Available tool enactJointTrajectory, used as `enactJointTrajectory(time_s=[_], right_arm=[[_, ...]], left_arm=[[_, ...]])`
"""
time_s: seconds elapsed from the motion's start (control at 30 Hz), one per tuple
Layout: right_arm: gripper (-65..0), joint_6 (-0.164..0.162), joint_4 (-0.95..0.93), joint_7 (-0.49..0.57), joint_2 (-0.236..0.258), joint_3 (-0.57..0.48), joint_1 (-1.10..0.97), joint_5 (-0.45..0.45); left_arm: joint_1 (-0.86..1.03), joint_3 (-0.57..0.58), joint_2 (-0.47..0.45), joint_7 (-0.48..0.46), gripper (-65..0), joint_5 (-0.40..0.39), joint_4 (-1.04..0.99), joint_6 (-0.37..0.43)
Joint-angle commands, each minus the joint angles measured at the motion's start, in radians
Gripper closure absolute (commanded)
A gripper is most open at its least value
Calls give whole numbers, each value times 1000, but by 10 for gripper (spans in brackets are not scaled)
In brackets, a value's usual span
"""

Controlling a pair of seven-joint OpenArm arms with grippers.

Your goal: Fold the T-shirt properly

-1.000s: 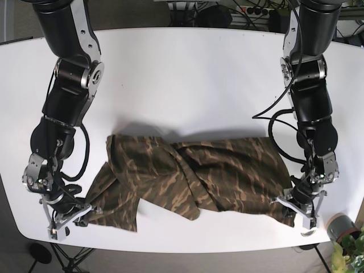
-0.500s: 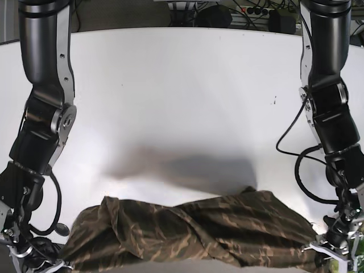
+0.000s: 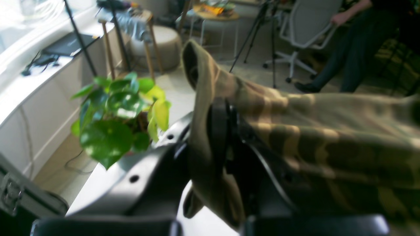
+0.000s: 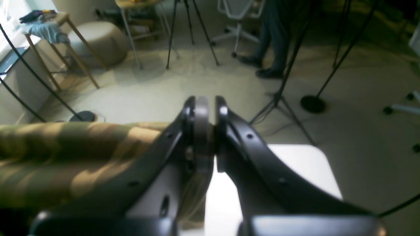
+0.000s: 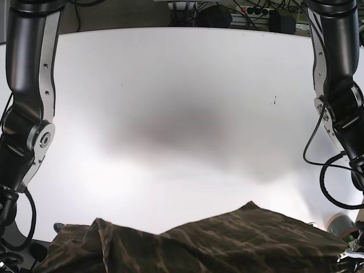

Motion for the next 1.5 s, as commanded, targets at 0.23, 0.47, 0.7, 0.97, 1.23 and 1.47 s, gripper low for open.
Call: enactJointTrajectory(time_s=[0.23, 0.47, 0.7, 0.97, 1.23, 1.47], right_arm=[[-21, -12, 40, -10, 21, 75, -187, 177], [-21, -36, 133, -15, 30, 91, -419, 325], [-21, -102, 253, -15, 30, 92, -614, 444], [-21, -110, 362, -15, 27, 138, -786, 467], [-21, -110, 494, -16, -19, 180, -970, 469], [-21, -110, 562, -16, -44, 181, -1097, 469]], left_arm=[[80, -4, -13, -27, 0, -12, 18, 4], [167, -53, -13, -28, 0, -12, 22, 4], [275, -81, -13, -28, 0, -13, 25, -1], [402, -127, -12, -28, 0, -13, 25, -2], [523, -173, -13, -28, 0, -13, 25, -68], [631, -245, -13, -27, 0, -10, 25, -133]])
